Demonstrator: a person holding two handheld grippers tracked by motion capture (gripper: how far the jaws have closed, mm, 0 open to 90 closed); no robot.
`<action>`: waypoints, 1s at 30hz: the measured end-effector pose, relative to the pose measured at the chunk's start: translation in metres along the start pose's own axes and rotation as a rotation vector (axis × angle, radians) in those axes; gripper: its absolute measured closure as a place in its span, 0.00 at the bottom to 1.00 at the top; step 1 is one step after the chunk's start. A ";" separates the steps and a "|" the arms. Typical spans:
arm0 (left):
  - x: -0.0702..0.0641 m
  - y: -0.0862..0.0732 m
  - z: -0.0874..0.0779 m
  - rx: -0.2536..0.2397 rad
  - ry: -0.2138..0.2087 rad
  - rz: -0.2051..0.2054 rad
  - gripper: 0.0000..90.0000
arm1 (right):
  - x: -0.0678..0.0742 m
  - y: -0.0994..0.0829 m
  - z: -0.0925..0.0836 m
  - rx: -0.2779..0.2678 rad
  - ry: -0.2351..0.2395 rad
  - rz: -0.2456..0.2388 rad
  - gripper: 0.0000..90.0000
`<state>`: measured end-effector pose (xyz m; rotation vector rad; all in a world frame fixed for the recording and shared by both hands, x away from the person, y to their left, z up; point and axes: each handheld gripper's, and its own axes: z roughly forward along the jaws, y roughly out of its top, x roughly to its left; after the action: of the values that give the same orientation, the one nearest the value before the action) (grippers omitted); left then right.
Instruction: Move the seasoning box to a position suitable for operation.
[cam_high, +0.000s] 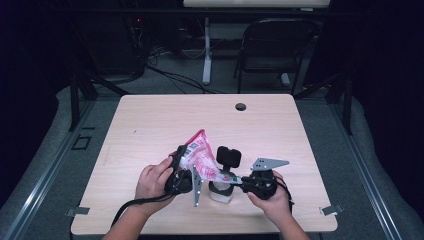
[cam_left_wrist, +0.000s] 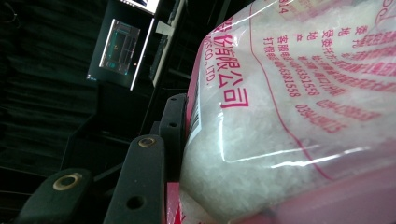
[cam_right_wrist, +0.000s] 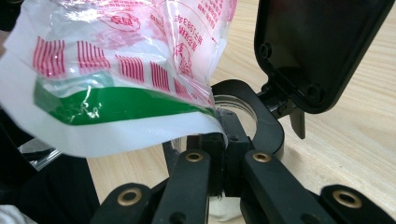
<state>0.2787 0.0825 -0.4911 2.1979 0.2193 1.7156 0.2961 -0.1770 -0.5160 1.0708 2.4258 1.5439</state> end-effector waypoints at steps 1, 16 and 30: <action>0.000 0.000 0.000 -0.001 0.002 0.000 0.73 | 0.000 0.000 0.000 0.000 0.000 0.000 1.00; 0.001 -0.001 0.001 -0.005 -0.001 -0.001 0.73 | -0.001 0.001 0.002 0.004 -0.001 0.002 1.00; 0.001 0.000 -0.001 -0.006 0.004 -0.002 0.73 | 0.000 0.000 0.001 0.006 -0.001 -0.001 1.00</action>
<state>0.2781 0.0832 -0.4898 2.1892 0.2168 1.7177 0.2971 -0.1762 -0.5166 1.0712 2.4314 1.5364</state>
